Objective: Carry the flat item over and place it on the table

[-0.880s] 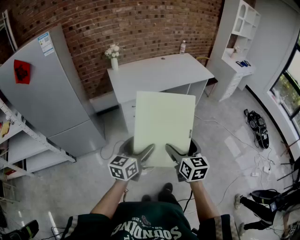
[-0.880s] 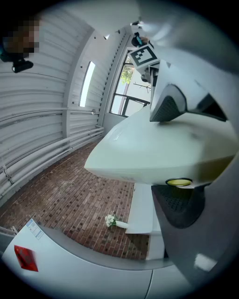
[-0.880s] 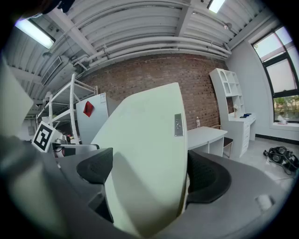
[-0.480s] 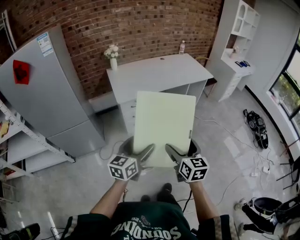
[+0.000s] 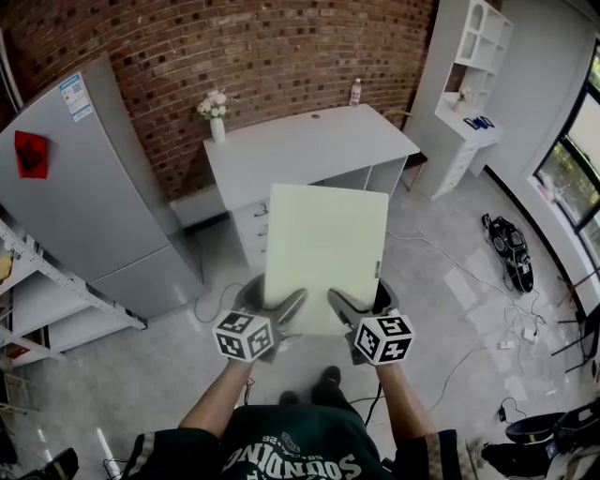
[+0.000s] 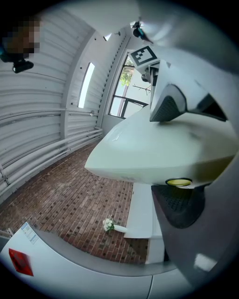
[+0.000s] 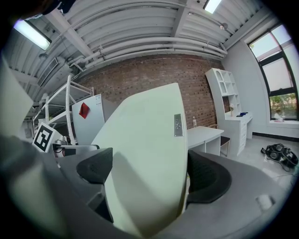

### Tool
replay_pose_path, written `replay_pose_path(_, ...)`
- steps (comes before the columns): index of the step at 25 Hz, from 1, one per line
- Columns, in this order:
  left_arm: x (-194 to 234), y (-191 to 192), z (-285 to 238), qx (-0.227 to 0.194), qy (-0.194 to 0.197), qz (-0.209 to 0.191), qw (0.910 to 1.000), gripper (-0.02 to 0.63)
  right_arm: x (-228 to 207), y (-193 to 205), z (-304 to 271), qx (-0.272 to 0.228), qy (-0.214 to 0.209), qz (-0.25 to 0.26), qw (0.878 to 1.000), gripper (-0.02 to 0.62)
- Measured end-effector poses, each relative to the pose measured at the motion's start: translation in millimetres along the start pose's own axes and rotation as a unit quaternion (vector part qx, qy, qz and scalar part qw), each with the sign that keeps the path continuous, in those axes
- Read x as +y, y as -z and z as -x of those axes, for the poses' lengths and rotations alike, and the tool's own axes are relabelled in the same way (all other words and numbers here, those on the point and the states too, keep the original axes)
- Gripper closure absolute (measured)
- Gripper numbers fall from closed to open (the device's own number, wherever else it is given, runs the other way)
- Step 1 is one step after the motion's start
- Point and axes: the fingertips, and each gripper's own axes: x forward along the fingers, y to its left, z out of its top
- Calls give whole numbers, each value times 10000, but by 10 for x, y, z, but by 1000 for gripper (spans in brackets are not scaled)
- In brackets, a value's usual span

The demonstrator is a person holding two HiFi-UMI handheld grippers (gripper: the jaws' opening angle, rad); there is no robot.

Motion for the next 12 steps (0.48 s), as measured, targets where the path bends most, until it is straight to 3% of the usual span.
replay_pose_path(12,38,-182,-686,70,50,-13,10000,178,-548,-281,-318,1,47,-75,10000,100)
